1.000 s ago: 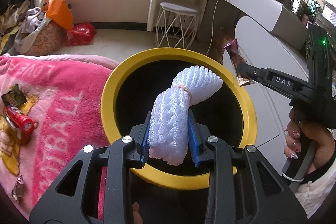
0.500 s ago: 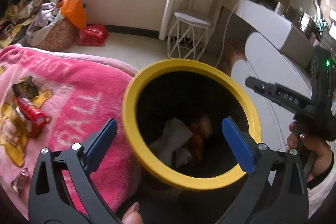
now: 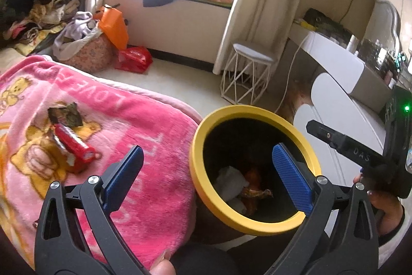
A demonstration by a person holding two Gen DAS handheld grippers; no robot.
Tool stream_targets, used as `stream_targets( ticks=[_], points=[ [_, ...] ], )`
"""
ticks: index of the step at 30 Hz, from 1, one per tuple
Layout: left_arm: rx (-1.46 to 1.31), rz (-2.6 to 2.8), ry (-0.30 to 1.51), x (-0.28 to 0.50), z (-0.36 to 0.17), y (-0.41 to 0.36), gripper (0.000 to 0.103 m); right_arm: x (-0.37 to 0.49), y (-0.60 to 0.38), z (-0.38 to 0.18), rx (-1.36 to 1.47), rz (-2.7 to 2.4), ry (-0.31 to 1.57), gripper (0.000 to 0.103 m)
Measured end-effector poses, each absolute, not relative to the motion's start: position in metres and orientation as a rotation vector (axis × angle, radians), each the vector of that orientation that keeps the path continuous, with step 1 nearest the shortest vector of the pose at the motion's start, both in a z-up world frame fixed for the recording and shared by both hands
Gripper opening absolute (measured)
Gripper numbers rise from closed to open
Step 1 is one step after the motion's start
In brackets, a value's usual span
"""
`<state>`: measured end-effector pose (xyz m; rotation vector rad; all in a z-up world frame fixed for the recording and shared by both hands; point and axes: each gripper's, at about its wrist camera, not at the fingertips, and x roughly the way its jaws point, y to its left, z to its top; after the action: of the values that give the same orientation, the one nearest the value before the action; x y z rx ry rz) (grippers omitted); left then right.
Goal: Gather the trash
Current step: 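Move both open tools back toward the red packet on the blanket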
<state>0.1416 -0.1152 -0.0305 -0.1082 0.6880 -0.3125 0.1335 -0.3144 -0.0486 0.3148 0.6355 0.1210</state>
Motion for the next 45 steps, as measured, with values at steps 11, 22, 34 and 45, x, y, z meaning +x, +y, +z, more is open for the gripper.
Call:
stream_targets(
  ticks=[11,22,34,45],
  points=[
    [-0.159,-0.242,0.645,0.133,-0.017,-0.076,0.092,0.132,-0.279,-0.032,0.248,0.201,0.611,0.062],
    [-0.192,-0.185,0.606,0.126,-0.007,-0.043,0.092,0.132,-0.244,-0.019,0.203,0.272,0.594,0.071],
    [-0.224,-0.12,0.587,0.119,-0.007,-0.006,0.092,0.144,-0.201,-0.014,0.137,0.353,0.603,0.072],
    [-0.246,-0.038,0.617,0.112,-0.024,0.046,0.092,0.174,-0.142,-0.019,0.064,0.478,0.637,0.072]
  ],
)
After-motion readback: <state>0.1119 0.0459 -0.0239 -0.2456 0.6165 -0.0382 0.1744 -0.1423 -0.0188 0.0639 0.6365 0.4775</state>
